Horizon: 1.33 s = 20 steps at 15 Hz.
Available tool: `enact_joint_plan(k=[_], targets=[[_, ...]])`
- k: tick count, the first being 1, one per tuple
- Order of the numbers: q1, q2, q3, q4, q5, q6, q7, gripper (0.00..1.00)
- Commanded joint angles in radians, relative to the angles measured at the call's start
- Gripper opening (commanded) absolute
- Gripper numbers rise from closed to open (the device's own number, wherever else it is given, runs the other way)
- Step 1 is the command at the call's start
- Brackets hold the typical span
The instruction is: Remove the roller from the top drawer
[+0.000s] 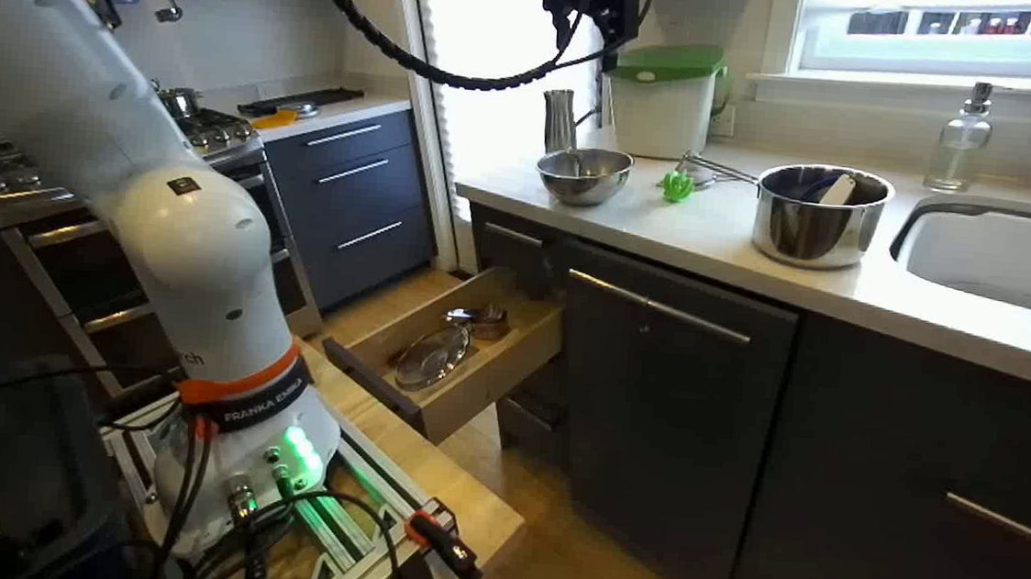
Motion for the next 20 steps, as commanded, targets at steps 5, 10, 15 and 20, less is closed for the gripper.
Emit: enact_joint_plan(k=[5, 10, 15, 20], targets=[[-0.033, 0.005, 0.027, 0.004, 0.011, -0.005, -0.009, 1.00], [0.000, -0.032, 0.156, -0.103, -0.034, -0.043, 0.085, 1.00], [0.009, -0.018, 0.274, -0.221, -0.070, -0.098, 0.240, 1.00], [0.005, -0.007, 0.278, -0.417, 0.065, 0.045, 0.342, 1.00]])
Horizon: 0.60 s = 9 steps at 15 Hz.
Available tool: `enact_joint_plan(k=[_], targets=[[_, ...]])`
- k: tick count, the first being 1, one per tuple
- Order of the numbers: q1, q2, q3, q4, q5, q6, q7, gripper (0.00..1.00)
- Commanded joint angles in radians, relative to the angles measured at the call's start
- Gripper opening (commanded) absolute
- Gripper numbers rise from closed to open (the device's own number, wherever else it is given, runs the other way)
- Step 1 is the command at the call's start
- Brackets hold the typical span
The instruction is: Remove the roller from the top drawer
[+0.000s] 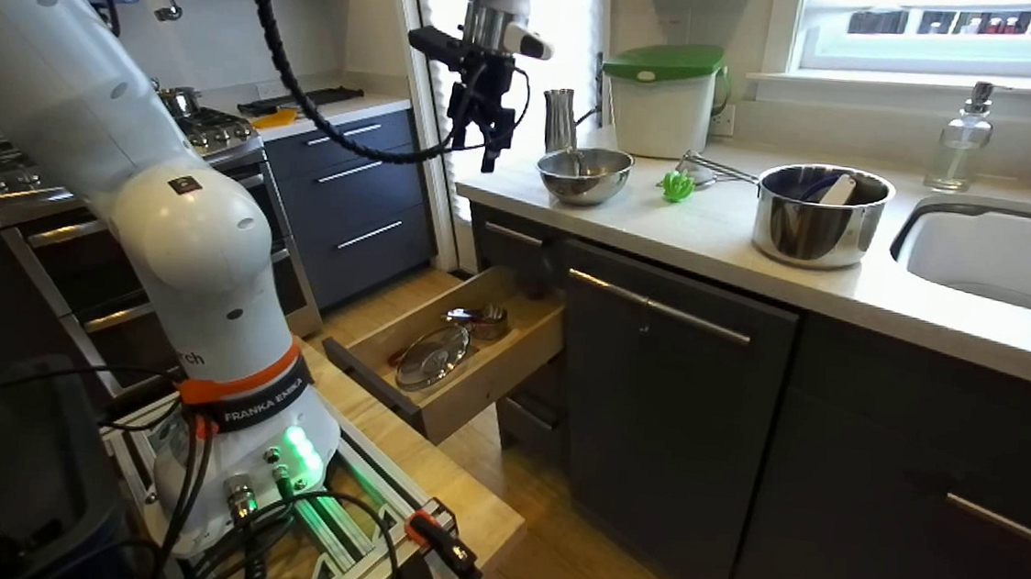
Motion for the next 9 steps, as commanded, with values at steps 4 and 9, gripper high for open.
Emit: enact_joint_plan(k=[4, 9], targets=[[-0.001, 0.009, -0.010, -0.158, 0.093, 0.159, 0.041, 1.00], [-0.001, 0.016, -0.010, -0.156, 0.095, 0.168, 0.039, 1.00]])
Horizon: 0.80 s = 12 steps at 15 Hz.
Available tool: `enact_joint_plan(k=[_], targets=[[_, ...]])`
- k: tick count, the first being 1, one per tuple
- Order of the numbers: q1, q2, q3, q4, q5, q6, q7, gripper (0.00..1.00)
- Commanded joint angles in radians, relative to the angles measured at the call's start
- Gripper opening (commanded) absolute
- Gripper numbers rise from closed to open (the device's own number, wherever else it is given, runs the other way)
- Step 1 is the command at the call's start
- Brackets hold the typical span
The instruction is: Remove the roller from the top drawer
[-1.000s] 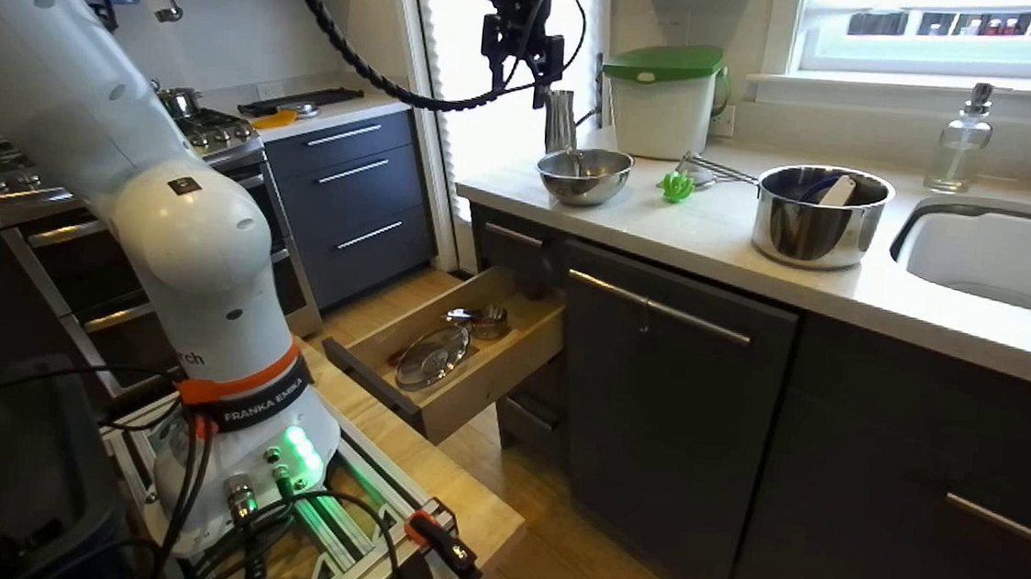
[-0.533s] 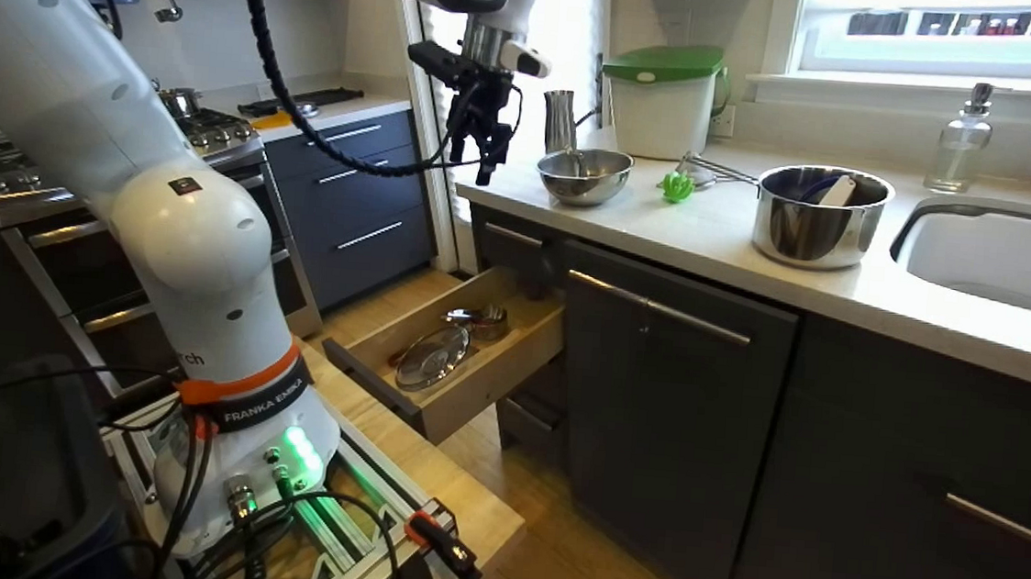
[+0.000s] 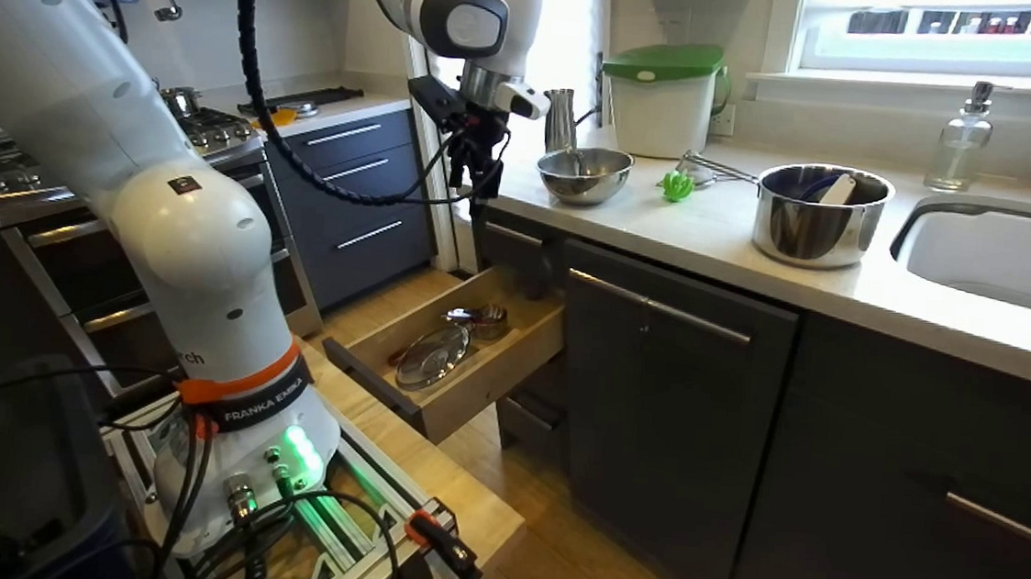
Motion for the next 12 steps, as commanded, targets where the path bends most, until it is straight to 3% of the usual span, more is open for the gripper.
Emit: enact_joint_plan(k=[1, 4, 9, 10, 12], targets=[[0.002, 0.000, -0.002, 0.003, -0.001, -0.001, 0.001, 1.00], [0.022, -0.029, 0.102, -0.077, -0.083, 0.155, 0.186, 1.00], [0.076, 0.084, 0.241, -0.119, -0.136, 0.374, 0.455, 1.00], [0.090, 0.114, 0.243, -0.118, -0.115, 0.389, 0.451, 1.00], [0.128, 0.197, 0.219, -0.104, -0.056, 0.397, 0.320, 1.00]])
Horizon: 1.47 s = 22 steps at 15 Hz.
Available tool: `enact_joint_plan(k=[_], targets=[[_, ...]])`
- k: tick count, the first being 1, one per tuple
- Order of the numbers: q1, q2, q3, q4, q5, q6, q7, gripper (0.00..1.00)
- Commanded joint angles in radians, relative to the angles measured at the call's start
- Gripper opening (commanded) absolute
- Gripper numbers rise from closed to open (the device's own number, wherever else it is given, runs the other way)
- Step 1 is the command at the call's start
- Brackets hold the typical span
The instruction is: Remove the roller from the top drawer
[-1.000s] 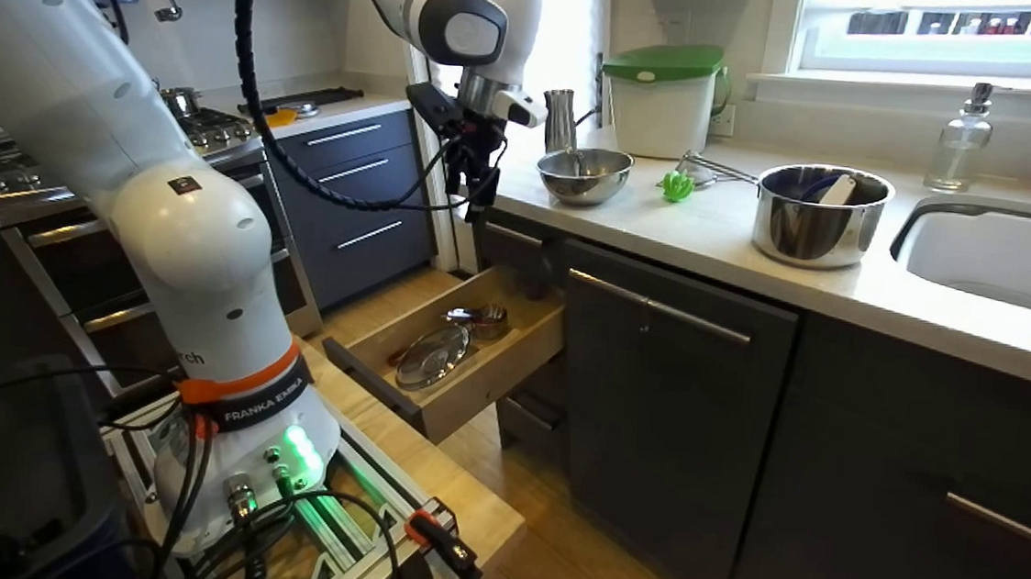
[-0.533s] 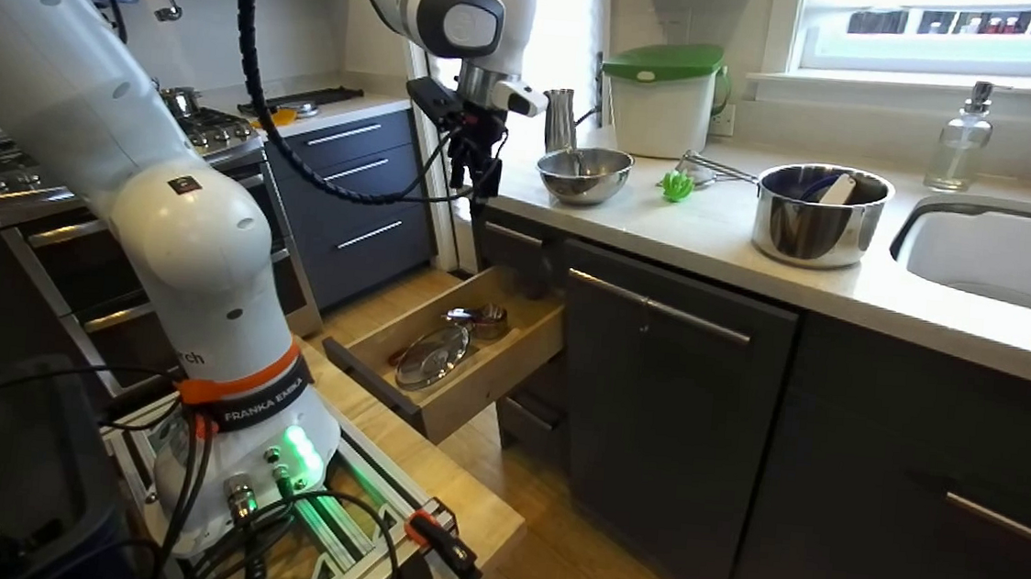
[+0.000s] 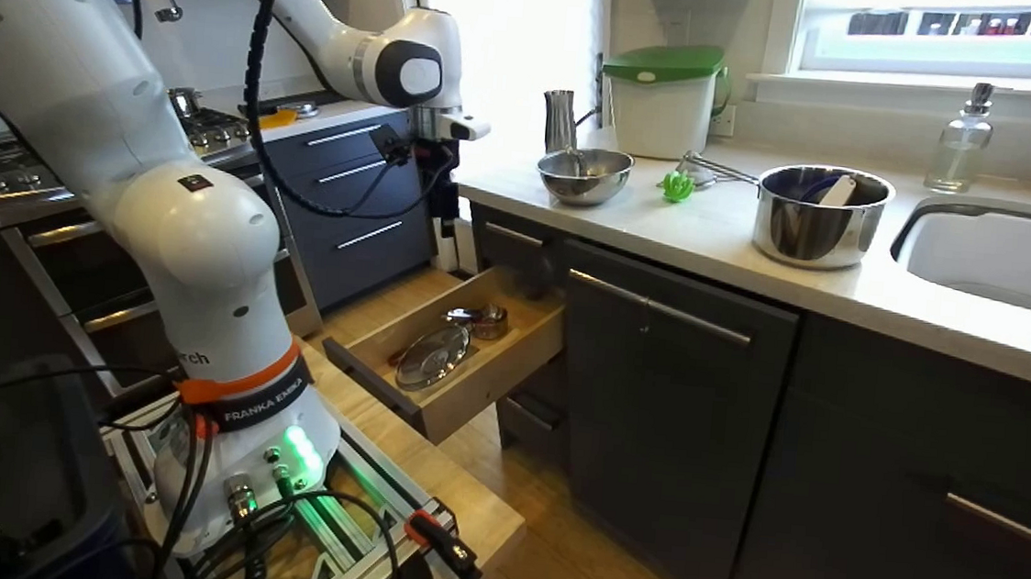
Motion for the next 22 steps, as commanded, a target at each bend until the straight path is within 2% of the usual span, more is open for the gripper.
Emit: enact_joint_plan(k=[1, 2, 3, 5, 7, 8, 10, 12, 13, 14, 16, 17, 18, 19, 22], targets=[[0.039, 0.170, -0.035, 0.034, 0.060, 0.016, -0.127, 1.00], [0.047, 0.205, -0.049, 0.048, 0.092, -0.004, -0.204, 1.00], [0.046, 0.104, -0.031, 0.007, 0.045, 0.008, -0.100, 1.00], [0.048, 0.174, -0.047, 0.023, 0.068, 0.007, -0.168, 1.00], [0.048, 0.206, -0.054, 0.041, 0.069, 0.007, -0.184, 1.00], [0.063, 0.200, -0.040, 0.007, -0.030, 0.103, -0.007, 1.00], [0.065, 0.249, -0.043, -0.008, -0.124, 0.199, 0.128, 1.00], [0.063, 0.315, -0.071, -0.011, -0.271, 0.280, 0.284, 1.00], [0.069, 0.340, -0.093, 0.006, -0.352, 0.280, 0.367, 1.00], [0.139, 0.353, -0.170, 0.023, -0.412, 0.264, 0.447, 1.00], [0.222, 0.399, -0.243, 0.086, -0.525, 0.203, 0.603, 1.00], [0.208, 0.435, -0.188, 0.111, -0.596, 0.192, 0.675, 1.00], [0.231, 0.460, -0.191, 0.145, -0.612, 0.155, 0.706, 1.00], [0.179, 0.393, -0.189, 0.076, -0.552, 0.209, 0.605, 1.00], [0.192, 0.412, -0.184, 0.094, -0.557, 0.204, 0.623, 1.00]])
